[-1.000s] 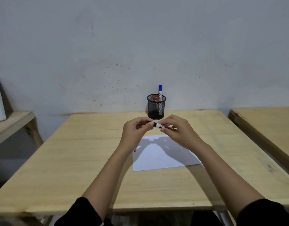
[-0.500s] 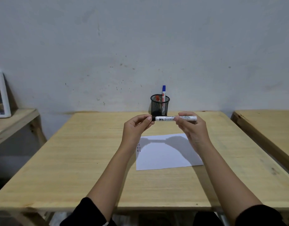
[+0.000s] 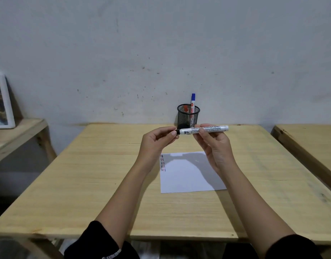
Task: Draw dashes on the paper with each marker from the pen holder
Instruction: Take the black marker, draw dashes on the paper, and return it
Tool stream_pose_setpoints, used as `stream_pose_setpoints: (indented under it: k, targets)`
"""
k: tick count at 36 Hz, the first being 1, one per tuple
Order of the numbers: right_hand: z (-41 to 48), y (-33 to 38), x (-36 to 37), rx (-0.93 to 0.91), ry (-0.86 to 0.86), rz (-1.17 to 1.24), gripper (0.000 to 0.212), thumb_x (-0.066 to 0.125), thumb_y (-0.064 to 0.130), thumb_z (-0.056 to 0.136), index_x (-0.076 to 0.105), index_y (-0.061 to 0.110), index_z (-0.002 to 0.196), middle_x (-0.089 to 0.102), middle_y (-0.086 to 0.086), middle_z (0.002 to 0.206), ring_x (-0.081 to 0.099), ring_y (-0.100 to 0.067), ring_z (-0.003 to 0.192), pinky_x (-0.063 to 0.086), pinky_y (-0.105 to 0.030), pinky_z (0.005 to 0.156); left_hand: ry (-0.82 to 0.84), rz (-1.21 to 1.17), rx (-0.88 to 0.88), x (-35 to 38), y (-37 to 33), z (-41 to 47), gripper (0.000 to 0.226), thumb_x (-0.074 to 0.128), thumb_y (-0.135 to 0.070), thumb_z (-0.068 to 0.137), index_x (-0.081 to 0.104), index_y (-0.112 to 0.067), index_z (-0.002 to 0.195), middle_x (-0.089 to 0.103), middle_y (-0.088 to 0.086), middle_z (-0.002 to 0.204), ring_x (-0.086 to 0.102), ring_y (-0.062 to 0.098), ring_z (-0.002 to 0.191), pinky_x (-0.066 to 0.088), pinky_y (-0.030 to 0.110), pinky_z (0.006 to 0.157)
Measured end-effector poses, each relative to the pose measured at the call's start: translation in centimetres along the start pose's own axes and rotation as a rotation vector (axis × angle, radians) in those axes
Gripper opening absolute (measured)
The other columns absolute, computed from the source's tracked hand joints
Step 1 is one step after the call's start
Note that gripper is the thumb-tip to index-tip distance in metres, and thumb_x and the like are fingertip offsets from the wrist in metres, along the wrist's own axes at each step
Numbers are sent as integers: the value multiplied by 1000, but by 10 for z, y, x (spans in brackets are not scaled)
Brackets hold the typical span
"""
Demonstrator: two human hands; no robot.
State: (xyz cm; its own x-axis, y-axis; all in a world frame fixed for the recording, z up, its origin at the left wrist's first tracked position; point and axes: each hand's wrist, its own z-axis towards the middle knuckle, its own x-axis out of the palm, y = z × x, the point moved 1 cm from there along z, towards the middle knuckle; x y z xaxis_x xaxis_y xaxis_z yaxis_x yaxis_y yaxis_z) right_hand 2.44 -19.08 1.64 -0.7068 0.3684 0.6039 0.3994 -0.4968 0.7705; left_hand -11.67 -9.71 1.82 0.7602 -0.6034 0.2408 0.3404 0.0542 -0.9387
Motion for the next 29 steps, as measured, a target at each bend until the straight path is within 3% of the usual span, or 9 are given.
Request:
stream_pose_setpoints:
  k: [9, 11, 14, 18, 22, 26, 29]
  targets:
    - [5, -6, 3, -21, 16, -58, 9, 56, -1, 87, 62, 5, 88, 74, 0, 79, 70, -11, 84, 56, -19, 75, 2, 210, 33, -5, 0, 4, 18, 57, -2, 89, 66, 4, 104, 67, 6, 80, 67, 1, 66, 52, 11, 71]
    - [7, -7, 3, -30, 40, -83, 7, 62, 5, 82, 62, 6, 89, 74, 0, 81, 70, -12, 85, 56, -19, 76, -11, 206, 20, -8, 1, 4, 18, 57, -3, 90, 66, 3, 104, 68, 6, 81, 67, 1, 67, 52, 11, 72]
    - [9, -7, 3, -49, 84, -136, 28, 74, 21, 65, 65, 8, 88, 74, -3, 86, 69, -16, 91, 55, -21, 78, -35, 193, -18, -13, 7, 4, 17, 57, -9, 91, 69, 0, 98, 68, 1, 74, 67, 0, 66, 52, 11, 72]
    - [8, -8, 5, -83, 174, -214, 22, 74, 25, 64, 70, 15, 84, 74, -5, 89, 67, -24, 100, 54, -24, 83, -53, 122, -90, -23, 13, 5, 14, 57, -13, 91, 69, -6, 91, 71, -6, 64, 66, 0, 65, 52, 10, 71]
    - [11, -1, 0, -125, 114, -182, 27, 72, 24, 66, 64, 10, 87, 74, 0, 87, 68, -16, 94, 54, -23, 85, -138, 50, -150, -42, 10, 8, 13, 58, -12, 91, 67, -3, 91, 70, -2, 67, 66, 0, 62, 53, 9, 70]
    - [13, 0, -5, -177, 0, -327, 6, 66, 14, 82, 64, 19, 84, 74, 10, 83, 65, -5, 86, 53, -18, 74, -128, 456, -121, -63, 10, 9, 7, 65, -11, 86, 69, -10, 81, 66, 5, 75, 63, 5, 62, 51, 15, 69]
    - [13, -8, -5, -151, -42, -420, 8, 62, 11, 87, 63, 19, 86, 70, 9, 80, 63, -1, 75, 50, -17, 63, -129, 789, -69, -69, 17, 10, 7, 68, -10, 81, 68, -14, 76, 62, -1, 68, 52, 8, 59, 41, 17, 58]
